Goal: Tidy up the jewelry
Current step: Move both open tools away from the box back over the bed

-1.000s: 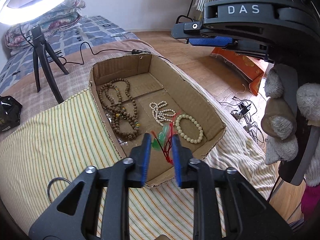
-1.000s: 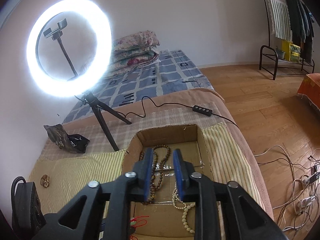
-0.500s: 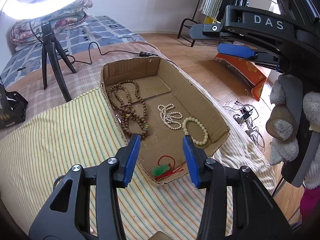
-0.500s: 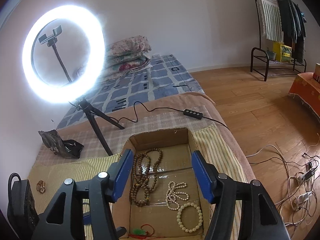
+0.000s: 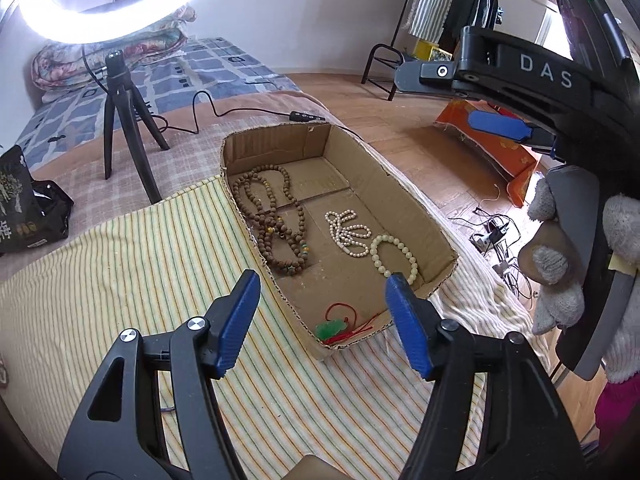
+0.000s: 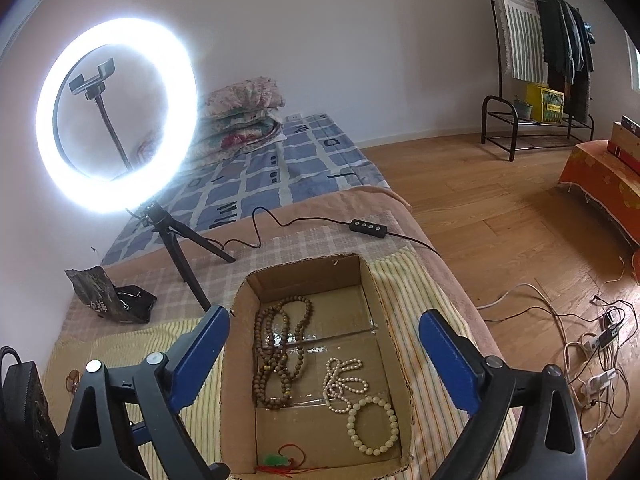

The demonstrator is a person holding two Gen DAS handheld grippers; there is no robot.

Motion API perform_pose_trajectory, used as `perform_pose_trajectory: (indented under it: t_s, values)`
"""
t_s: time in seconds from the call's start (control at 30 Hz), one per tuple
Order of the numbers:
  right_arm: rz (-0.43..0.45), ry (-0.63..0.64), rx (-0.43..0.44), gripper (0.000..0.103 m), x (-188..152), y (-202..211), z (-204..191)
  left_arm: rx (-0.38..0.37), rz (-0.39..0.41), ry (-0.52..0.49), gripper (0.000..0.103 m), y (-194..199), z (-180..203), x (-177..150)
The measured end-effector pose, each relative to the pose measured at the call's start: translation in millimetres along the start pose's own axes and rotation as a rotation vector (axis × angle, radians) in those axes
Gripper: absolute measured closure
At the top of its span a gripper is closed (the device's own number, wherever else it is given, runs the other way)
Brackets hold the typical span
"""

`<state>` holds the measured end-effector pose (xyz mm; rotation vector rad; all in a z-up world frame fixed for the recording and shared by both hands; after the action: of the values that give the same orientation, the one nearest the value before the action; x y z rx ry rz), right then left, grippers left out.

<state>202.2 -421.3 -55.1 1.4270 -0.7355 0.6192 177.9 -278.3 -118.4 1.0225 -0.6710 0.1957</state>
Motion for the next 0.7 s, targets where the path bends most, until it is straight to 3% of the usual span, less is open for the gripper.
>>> perform_pose_trajectory:
  t_s: [0.7]
  values:
    - [0.077, 0.023, -0.052, 0.000, -7.0, 38.7, -22.1, 0.053, 0.059, -0.013, 0.035, 49.9, -26.9, -9.8]
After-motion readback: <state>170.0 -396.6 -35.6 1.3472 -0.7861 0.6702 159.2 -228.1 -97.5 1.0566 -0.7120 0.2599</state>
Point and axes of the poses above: each gripper's, at about its wrist camera, not at the fingertips, and y roughly against the way its jaws point, z to its right, x to its top, the point moved 4 cm from there along -y, roughly the way its jaws point, and after that the axes turned 12 degrees about y, right-handed, at the moved point
